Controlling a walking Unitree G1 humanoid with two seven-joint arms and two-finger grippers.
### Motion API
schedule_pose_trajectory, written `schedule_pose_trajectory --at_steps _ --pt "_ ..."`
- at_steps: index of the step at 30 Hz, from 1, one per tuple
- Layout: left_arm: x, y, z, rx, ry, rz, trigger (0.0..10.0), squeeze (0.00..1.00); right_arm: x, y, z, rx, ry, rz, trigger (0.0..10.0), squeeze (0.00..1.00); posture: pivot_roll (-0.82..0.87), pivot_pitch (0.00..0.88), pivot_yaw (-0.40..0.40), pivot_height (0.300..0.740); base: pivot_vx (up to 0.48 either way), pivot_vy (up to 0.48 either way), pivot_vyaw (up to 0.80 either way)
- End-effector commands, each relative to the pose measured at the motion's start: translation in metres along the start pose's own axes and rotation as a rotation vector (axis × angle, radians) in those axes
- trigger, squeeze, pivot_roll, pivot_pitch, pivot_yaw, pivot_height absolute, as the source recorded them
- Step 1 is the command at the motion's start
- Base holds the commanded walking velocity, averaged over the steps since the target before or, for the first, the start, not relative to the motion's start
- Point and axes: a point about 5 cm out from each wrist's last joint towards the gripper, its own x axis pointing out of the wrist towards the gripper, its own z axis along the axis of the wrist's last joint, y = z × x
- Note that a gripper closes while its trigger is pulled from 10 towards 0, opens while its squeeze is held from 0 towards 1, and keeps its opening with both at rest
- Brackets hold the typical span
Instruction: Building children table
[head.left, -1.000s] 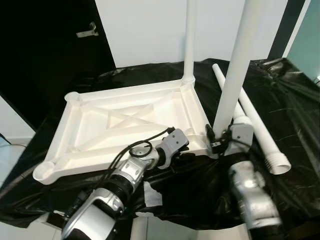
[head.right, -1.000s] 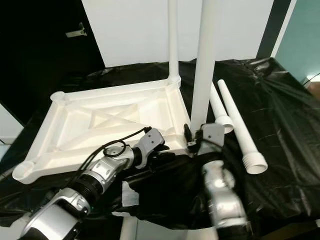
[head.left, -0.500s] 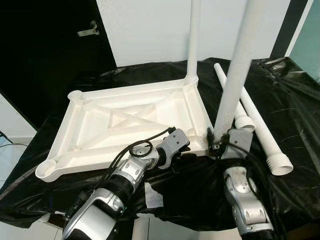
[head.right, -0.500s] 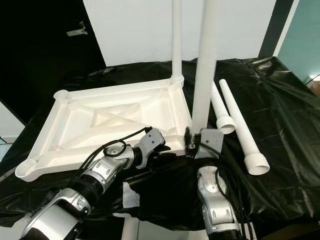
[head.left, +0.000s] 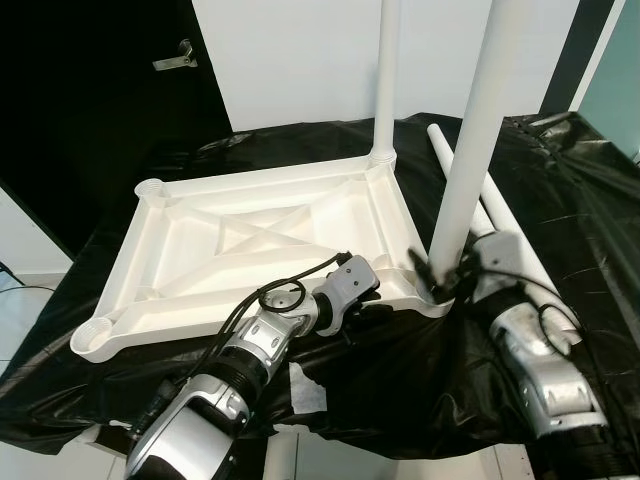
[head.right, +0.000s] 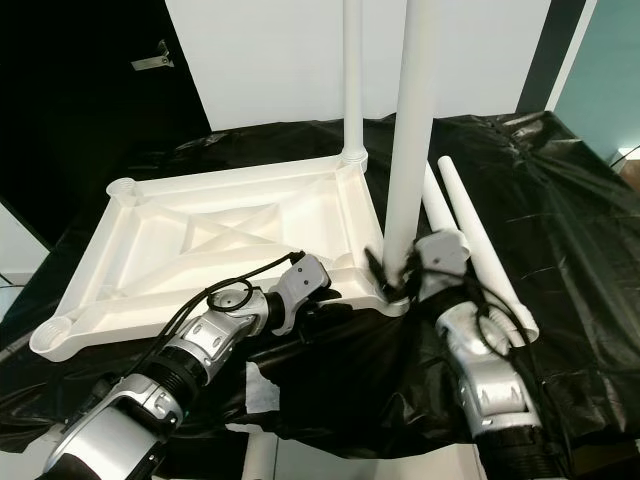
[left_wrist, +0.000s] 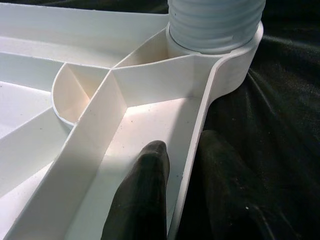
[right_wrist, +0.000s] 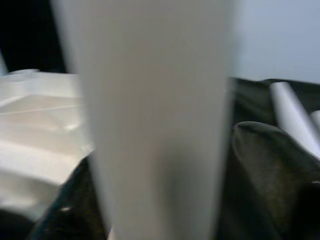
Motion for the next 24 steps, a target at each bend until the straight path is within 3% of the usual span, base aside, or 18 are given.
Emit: schedule_pose_trajectory --at_steps 1,2,3,7,9,17,18,19,21,22,24 --pt "0.002 -0.020 -0.038 -0.093 0.133 -0.124 10.0 0.00 0.003 0.000 -0.003 0.024 0.026 0.041 3.2 0.00 -0.14 0.000 0.061 0.740 0.000 0.000 0.00" --pt "0.002 -0.020 -0.038 -0.093 0.133 -0.124 10.0 0.00 0.003 0.000 -0.003 0.024 0.026 0.041 3.2 0.00 -0.14 0.000 0.061 0.740 0.000 0.000 0.00" --pt "0.002 -0.020 -0.037 -0.094 0.131 -0.123 10.0 0.00 0.005 -0.003 -0.003 0.034 0.031 0.051 0.0 0.00 -0.13 0.000 0.058 0.740 0.000 0.000 0.00" --pt "0.002 -0.019 -0.037 -0.096 0.130 -0.118 10.0 0.00 0.009 -0.005 -0.001 0.060 0.048 0.085 0.0 0.00 -0.13 0.000 0.058 0.740 0.000 0.000 0.00" --pt "0.001 -0.019 -0.038 -0.099 0.130 -0.115 10.0 0.00 0.008 -0.001 -0.008 0.105 0.105 0.166 0.0 0.00 -0.13 0.000 0.059 0.740 0.000 0.000 0.00" --pt "0.000 -0.019 -0.039 -0.101 0.131 -0.115 10.0 0.00 0.007 -0.002 -0.013 0.161 0.140 0.177 0.0 0.00 -0.13 0.000 0.061 0.740 0.000 0.000 0.00" --pt "0.000 -0.019 -0.039 -0.101 0.133 -0.117 10.0 0.00 0.010 -0.008 -0.013 0.183 0.126 0.059 0.0 0.00 -0.13 0.000 0.065 0.740 0.000 0.000 0.00" --pt "0.000 -0.019 -0.039 -0.101 0.133 -0.117 10.0 0.00 0.010 -0.008 -0.013 0.183 0.126 0.059 0.0 0.00 -0.13 0.000 0.065 0.740 0.000 0.000 0.00" --pt "0.000 -0.019 -0.039 -0.100 0.134 -0.119 10.0 0.00 0.008 -0.010 -0.012 0.190 0.094 -0.139 0.0 0.00 -0.13 0.000 0.059 0.740 0.000 0.000 0.00" --pt "0.000 -0.018 -0.039 -0.102 0.132 -0.114 10.0 0.00 0.001 -0.001 -0.015 0.179 0.089 -0.253 0.0 0.00 -0.12 0.000 0.057 0.740 0.000 0.000 0.00" --pt "0.000 -0.018 -0.038 -0.104 0.130 -0.111 10.0 0.00 -0.004 0.006 -0.017 0.172 0.087 -0.319 0.0 0.00 -0.12 0.000 0.057 0.740 0.000 0.000 0.00"
